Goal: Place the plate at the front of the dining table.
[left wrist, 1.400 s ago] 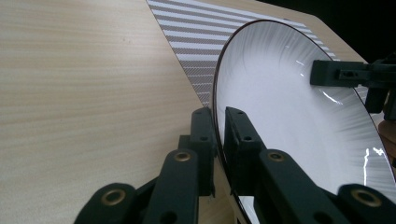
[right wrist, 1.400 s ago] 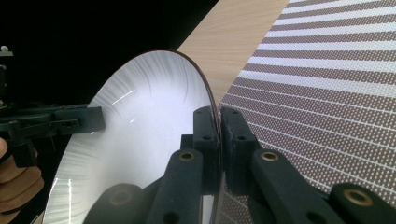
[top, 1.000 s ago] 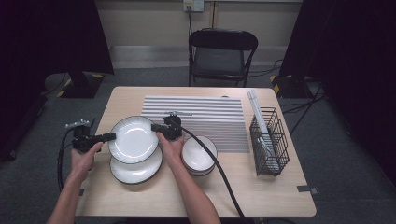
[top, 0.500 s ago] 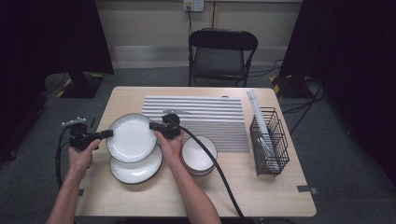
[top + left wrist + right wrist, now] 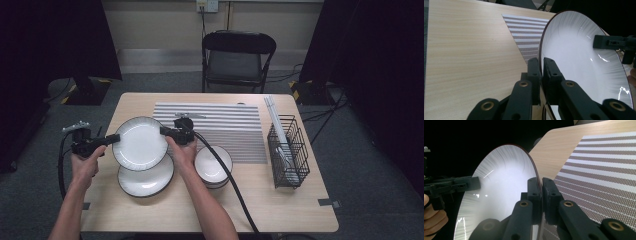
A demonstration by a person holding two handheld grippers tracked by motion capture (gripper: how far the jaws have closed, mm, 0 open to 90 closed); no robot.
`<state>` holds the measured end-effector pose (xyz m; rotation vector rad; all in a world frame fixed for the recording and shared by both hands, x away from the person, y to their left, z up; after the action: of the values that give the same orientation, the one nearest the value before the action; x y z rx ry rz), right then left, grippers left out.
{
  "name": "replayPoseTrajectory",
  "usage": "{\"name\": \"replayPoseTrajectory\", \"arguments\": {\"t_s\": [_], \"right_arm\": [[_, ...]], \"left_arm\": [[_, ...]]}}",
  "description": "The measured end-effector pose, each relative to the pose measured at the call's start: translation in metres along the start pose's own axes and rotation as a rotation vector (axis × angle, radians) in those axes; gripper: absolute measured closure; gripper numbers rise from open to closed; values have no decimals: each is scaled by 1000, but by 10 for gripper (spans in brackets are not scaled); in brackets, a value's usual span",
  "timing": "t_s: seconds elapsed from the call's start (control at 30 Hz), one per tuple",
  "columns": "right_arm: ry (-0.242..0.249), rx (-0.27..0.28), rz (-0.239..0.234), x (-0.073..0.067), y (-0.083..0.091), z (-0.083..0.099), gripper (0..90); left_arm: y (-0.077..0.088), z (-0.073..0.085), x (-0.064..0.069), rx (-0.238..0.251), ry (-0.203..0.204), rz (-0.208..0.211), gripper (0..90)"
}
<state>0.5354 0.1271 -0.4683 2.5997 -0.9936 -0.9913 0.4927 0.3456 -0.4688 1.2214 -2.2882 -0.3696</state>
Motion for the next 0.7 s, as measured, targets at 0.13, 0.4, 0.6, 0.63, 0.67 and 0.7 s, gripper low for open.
{"name": "replayPoseTrajectory", "arguments": {"t_s": [0.13, 0.4, 0.6, 0.63, 0.67, 0.7], "right_arm": [[2, 3, 2, -2, 1, -3, 855], [14, 13, -2, -10, 5, -12, 855], [26, 27, -4, -13, 11, -21, 855], [24, 26, -2, -13, 12, -22, 854], [25, 27, 1, -12, 13, -23, 854], [25, 30, 3, -12, 14, -24, 854]], "left_arm": [[0, -2, 0, 12, 17, 8, 849], [8, -16, 2, 28, -13, 6, 859], [8, -24, 7, 40, -11, 13, 860], [8, -24, 8, 40, -15, 13, 860], [7, -25, 9, 42, -13, 16, 859], [7, -26, 9, 43, -13, 17, 859]]}}
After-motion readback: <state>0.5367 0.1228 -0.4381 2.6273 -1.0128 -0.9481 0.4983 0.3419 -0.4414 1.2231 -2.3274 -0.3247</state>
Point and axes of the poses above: each handheld gripper's, and its own axes: y roughly backward along the jaws, z roughly out of its underside, x roughly to its right, the point moved 8 cm from there along -y, roughly forward along the jaws, and after that the axes turned 3 degrees about -y, right-handed, at the moved point
